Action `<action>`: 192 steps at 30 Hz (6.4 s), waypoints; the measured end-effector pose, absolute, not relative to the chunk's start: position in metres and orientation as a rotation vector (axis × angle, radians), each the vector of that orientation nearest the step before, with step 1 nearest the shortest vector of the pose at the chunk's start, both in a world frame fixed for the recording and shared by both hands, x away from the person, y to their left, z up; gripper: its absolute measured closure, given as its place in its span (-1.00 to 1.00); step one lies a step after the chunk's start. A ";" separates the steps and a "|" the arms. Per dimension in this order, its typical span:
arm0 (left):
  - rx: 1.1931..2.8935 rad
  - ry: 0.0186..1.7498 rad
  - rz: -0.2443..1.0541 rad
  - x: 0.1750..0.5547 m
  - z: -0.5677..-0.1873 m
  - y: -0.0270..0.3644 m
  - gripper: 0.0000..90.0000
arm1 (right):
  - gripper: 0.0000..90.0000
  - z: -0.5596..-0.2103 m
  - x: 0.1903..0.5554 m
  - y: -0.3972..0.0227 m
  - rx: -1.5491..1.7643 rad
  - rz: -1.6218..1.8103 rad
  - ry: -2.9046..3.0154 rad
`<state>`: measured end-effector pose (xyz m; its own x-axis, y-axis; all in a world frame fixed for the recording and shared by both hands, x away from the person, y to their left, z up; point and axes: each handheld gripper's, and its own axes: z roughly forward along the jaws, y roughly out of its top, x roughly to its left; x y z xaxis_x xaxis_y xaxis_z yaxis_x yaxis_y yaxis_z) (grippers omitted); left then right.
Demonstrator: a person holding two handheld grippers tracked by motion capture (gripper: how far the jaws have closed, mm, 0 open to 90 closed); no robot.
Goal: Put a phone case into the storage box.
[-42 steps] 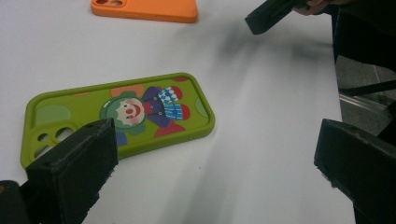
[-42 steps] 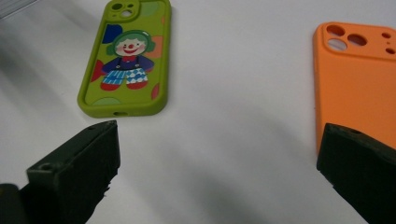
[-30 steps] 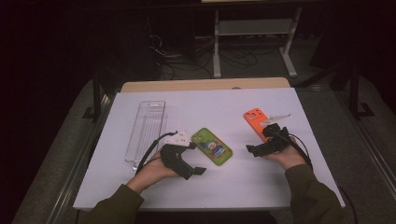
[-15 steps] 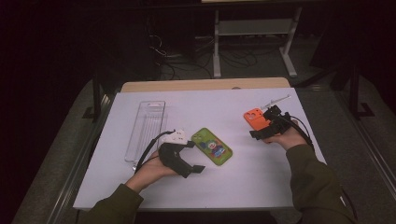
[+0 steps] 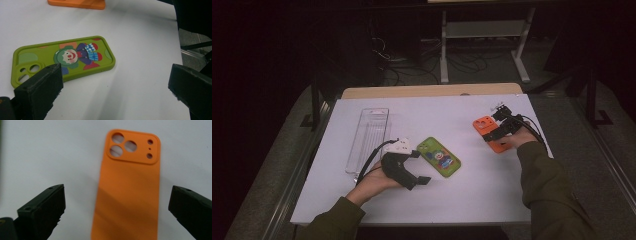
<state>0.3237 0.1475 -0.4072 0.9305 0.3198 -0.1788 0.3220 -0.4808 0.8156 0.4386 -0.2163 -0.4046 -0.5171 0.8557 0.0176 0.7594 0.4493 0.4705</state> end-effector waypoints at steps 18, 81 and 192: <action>2.114 0.450 0.003 0.325 -0.407 0.148 -1.00 | -0.98 -0.434 0.461 -0.217 1.510 0.502 2.540; 2.138 0.480 0.029 0.342 -0.386 0.135 -1.00 | -0.66 -0.379 0.387 -0.191 1.072 0.683 2.713; 2.387 0.069 -0.107 0.332 -0.393 0.102 -0.66 | -0.72 -0.371 0.330 -0.083 0.087 0.883 3.028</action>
<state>0.3320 0.1019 -0.3929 0.9951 0.0192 -0.0971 0.0803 -0.7297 0.6790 0.3304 -0.0833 -0.3709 -0.9984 0.0488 0.0289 0.0567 0.8418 0.5368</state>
